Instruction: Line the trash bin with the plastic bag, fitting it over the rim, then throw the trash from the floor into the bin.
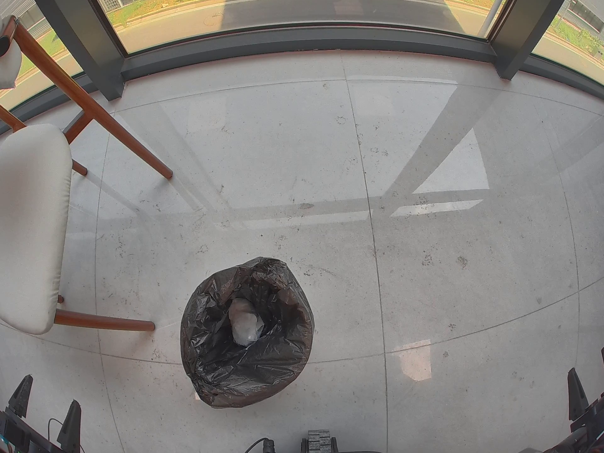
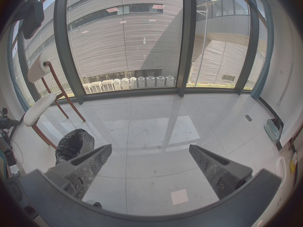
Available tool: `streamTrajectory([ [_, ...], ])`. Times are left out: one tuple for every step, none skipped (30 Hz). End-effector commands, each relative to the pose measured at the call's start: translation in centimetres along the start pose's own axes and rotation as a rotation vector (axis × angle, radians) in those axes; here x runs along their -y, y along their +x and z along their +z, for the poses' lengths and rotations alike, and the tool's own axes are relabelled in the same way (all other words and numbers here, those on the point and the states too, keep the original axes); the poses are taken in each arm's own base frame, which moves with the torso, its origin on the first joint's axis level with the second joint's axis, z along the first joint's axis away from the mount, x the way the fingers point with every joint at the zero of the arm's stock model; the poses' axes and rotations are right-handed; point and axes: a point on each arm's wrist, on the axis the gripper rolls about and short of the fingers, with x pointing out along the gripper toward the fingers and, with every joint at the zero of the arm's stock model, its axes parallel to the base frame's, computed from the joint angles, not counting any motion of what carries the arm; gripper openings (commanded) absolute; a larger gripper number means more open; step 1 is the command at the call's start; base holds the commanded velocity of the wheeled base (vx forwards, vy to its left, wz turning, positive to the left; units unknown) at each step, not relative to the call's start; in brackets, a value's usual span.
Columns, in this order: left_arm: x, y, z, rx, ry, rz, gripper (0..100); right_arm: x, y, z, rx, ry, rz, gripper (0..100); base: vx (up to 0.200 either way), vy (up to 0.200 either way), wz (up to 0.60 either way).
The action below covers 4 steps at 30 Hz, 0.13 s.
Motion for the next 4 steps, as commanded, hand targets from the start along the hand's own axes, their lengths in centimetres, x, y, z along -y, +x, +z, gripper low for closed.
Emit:
streamTrajectory([
  [0.0,-0.01,-0.39,0.002,-0.001,0.0,100,0.02,0.02,-0.52,-0.003,0.0,-0.001,100,0.0,0.0,0.0],
  [0.0,-0.01,-0.39,0.002,-0.001,0.0,100,0.02,0.02,-0.52,-0.003,0.0,-0.001,100,0.0,0.0,0.0],
  [0.0,-0.01,-0.39,0.002,-0.001,0.0,100,0.02,0.02,-0.52,-0.003,0.0,-0.001,100,0.0,0.0,0.0],
  [0.0,-0.01,-0.39,0.002,-0.001,0.0,100,0.02,0.02,-0.52,-0.003,0.0,-0.001,100,0.0,0.0,0.0],
])
